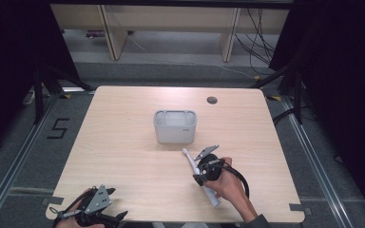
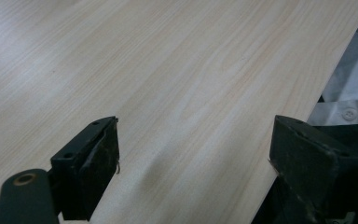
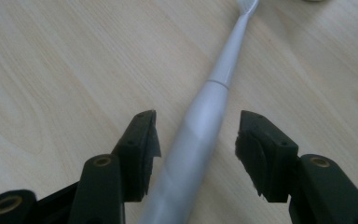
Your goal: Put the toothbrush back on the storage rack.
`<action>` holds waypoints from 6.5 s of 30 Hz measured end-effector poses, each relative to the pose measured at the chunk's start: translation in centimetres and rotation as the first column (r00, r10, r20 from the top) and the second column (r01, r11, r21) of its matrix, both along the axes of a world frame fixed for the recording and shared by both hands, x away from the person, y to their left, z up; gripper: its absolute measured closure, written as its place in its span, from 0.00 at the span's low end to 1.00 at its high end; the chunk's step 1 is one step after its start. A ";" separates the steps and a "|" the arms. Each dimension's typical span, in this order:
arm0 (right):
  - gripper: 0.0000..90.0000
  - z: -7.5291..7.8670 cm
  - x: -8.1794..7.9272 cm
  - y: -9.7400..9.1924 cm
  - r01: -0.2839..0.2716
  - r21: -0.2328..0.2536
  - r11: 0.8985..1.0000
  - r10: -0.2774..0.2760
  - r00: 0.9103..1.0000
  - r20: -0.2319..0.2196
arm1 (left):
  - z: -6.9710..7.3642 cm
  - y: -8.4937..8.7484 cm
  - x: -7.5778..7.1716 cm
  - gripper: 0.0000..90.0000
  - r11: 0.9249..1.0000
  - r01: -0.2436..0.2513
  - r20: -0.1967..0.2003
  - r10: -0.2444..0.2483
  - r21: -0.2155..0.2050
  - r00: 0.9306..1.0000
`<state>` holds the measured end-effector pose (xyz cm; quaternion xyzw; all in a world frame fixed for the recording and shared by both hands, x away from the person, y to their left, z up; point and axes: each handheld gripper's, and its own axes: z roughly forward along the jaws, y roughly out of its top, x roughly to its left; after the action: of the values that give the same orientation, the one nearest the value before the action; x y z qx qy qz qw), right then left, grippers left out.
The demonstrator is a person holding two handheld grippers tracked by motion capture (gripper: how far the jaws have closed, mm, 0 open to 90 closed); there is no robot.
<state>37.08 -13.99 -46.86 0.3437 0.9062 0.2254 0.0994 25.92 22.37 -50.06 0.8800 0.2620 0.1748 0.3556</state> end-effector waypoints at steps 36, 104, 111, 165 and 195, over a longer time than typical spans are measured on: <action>0.73 -1.0 1.6 1.3 -0.088 -0.156 0.984 0.060 0.982 -0.178 | 0.0 -0.1 0.0 0.17 1.000 0.002 -0.001 -0.002 0.000 1.000; 0.74 5.6 0.5 -1.5 -0.158 0.019 0.987 0.156 0.986 0.063 | -0.1 -0.1 0.1 0.17 1.000 0.000 -0.002 0.000 0.005 1.000; 0.74 6.2 1.2 -2.2 -0.154 0.157 0.975 0.123 0.974 0.192 | -0.1 -0.1 0.1 0.17 1.000 0.003 -0.002 -0.003 0.000 1.000; 0.74 12.8 9.3 -2.1 -0.014 0.535 0.845 -0.191 0.926 0.326 | -0.1 -0.1 0.2 0.17 1.000 -0.008 -0.002 0.008 -0.001 1.000; 0.74 11.7 13.9 -0.1 0.082 0.559 0.825 -0.290 0.911 0.294 | 0.0 0.0 0.1 0.17 1.000 -0.002 -0.007 0.002 -0.008 1.000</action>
<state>51.03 -14.07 -35.15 0.3977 0.7336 0.5177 0.1887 25.97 22.38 -50.08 0.8790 0.2645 0.1712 0.3580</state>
